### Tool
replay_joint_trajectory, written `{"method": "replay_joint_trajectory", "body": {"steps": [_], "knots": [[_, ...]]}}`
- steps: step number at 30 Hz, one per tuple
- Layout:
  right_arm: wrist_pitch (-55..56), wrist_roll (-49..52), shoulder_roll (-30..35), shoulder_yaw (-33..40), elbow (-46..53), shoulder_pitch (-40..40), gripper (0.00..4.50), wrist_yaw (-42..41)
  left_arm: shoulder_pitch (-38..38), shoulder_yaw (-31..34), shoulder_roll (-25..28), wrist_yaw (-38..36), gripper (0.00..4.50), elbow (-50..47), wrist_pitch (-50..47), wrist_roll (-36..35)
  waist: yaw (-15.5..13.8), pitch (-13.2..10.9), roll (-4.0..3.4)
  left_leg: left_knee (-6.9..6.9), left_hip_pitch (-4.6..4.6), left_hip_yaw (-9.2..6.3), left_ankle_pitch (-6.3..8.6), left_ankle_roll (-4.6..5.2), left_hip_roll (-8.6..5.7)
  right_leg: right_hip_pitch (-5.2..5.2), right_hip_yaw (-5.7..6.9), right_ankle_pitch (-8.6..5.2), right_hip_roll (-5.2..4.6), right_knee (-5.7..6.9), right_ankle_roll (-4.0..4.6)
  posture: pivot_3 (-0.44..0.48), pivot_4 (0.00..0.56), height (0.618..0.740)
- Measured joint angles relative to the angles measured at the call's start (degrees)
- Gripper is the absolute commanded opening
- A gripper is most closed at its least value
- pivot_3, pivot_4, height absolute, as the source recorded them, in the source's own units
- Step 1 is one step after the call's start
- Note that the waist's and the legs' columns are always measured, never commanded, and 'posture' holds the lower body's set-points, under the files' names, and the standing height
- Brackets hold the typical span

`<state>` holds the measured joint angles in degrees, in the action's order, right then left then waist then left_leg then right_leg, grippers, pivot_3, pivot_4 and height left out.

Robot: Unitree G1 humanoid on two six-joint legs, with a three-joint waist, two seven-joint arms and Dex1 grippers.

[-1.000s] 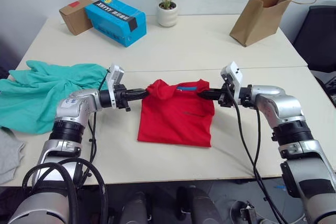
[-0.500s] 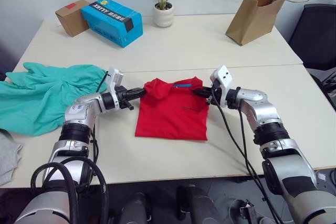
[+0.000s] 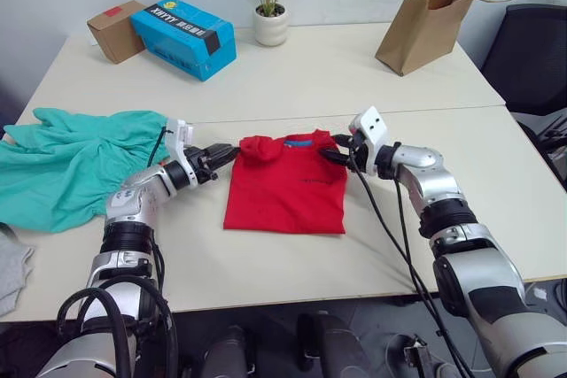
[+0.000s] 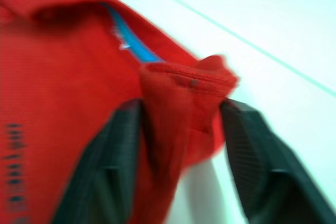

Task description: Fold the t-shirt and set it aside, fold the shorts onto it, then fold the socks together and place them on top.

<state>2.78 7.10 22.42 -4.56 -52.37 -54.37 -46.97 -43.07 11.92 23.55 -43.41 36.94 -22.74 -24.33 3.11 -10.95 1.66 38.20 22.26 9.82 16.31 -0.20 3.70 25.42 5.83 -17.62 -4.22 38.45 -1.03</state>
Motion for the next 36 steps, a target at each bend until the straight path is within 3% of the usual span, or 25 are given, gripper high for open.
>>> {"method": "replay_joint_trajectory", "body": {"steps": [2, 4, 8, 11, 16, 21, 23, 27, 31, 36], "knots": [[2.9, -0.7, 0.9, 1.0, -0.3, -0.4, 4.08, 2.3, 0.0, 1.6, -0.3, 2.3, 3.65, 0.0, 2.5, 0.0, 0.1, 0.0, 0.00, -0.02, 0.00, 0.00, 0.00, 0.00, 0.00, 0.00, 0.00, 0.00, 0.00, 0.00, 0.00, 0.000, 0.150, 0.740], [4.8, -1.0, 2.4, 2.7, -0.2, -0.8, 4.08, 3.3, 0.0, 3.0, -0.3, 3.7, 4.30, -0.2, 5.0, 0.0, 0.0, 0.0, 0.00, -0.03, -0.01, 0.00, -0.01, -0.01, 0.00, 0.00, 0.00, 0.00, 0.00, -0.02, 0.00, 0.000, 0.150, 0.740], [5.3, 0.6, 4.6, 5.2, 4.4, 1.5, 4.08, 2.2, 2.7, 4.1, -0.3, 0.7, 4.48, -5.4, 9.5, -1.3, 0.0, 0.0, 0.00, -0.11, -0.01, 0.01, -0.01, -0.02, 0.00, 0.00, 0.00, 0.00, 0.01, -0.07, 0.00, 0.000, 0.150, 0.740], [3.0, 4.3, 5.2, 7.1, 13.2, 5.9, 3.70, -2.1, 5.9, 2.9, 0.7, -6.2, 3.88, -12.6, 10.9, -2.9, 0.0, 0.0, 0.00, -0.14, -0.03, 0.01, -0.02, -0.05, 0.00, 0.00, -0.01, 0.00, 0.04, -0.08, 0.00, 0.000, 0.150, 0.740], [-2.6, 5.4, 2.0, 4.2, 25.8, 13.0, 2.08, -4.4, 10.2, -8.2, 2.9, -16.6, 2.27, -18.6, 13.5, 1.8, 0.0, 0.0, -0.02, -0.14, -0.14, 0.02, -0.11, -0.11, -0.01, -0.05, -0.04, 0.03, 0.05, 0.02, 0.05, 0.000, 0.150, 0.740], [-2.8, 0.3, -3.2, -1.4, 25.5, 16.1, 0.25, 0.5, 9.0, -16.7, -3.8, -15.0, 0.64, -14.4, 18.0, 9.2, -0.3, 0.0, -0.02, -0.13, -0.08, 0.00, -0.17, -0.06, -0.03, -0.03, -0.02, 0.09, 0.03, 0.00, 0.14, 0.000, 0.150, 0.740], [-2.1, -1.8, -3.4, -2.0, 24.0, 16.1, 0.00, 2.2, 6.8, -18.8, -4.9, -12.9, 0.02, -10.6, 19.2, 12.4, -0.4, 0.0, -0.01, -0.13, -0.07, -0.01, -0.18, -0.05, -0.03, -0.03, 0.00, 0.09, 0.03, -0.02, 0.14, 0.000, 0.150, 0.740], [0.3, -4.3, -3.1, -2.1, 21.2, 16.4, 0.00, 3.7, -0.4, -17.3, -7.6, -4.1, 0.02, 0.6, 22.3, 15.8, -0.6, 0.0, -0.01, -0.14, -0.07, -0.03, -0.18, -0.02, -0.03, -0.03, 0.01, 0.09, 0.03, -0.05, 0.14, 0.000, 0.150, 0.740], [2.7, -4.9, -3.1, -1.6, 17.7, 15.4, 0.00, 6.1, -8.3, -11.3, -9.4, 6.7, 0.02, 12.2, 25.0, 15.6, -0.2, 0.0, 0.00, -0.17, -0.08, -0.04, -0.19, -0.02, -0.01, -0.02, 0.04, 0.09, 0.03, -0.05, 0.14, 0.000, 0.150, 0.740], [4.3, -5.2, -3.0, 0.3, 13.7, 13.9, 0.00, 8.4, -10.7, -7.2, -9.2, 12.9, 0.02, 19.7, 26.6, 15.2, -0.1, 0.0, 0.00, -0.22, -0.08, -0.04, -0.20, -0.05, -0.01, -0.02, 0.08, 0.09, 0.03, -0.10, 0.14, 0.000, 0.150, 0.740]]}}
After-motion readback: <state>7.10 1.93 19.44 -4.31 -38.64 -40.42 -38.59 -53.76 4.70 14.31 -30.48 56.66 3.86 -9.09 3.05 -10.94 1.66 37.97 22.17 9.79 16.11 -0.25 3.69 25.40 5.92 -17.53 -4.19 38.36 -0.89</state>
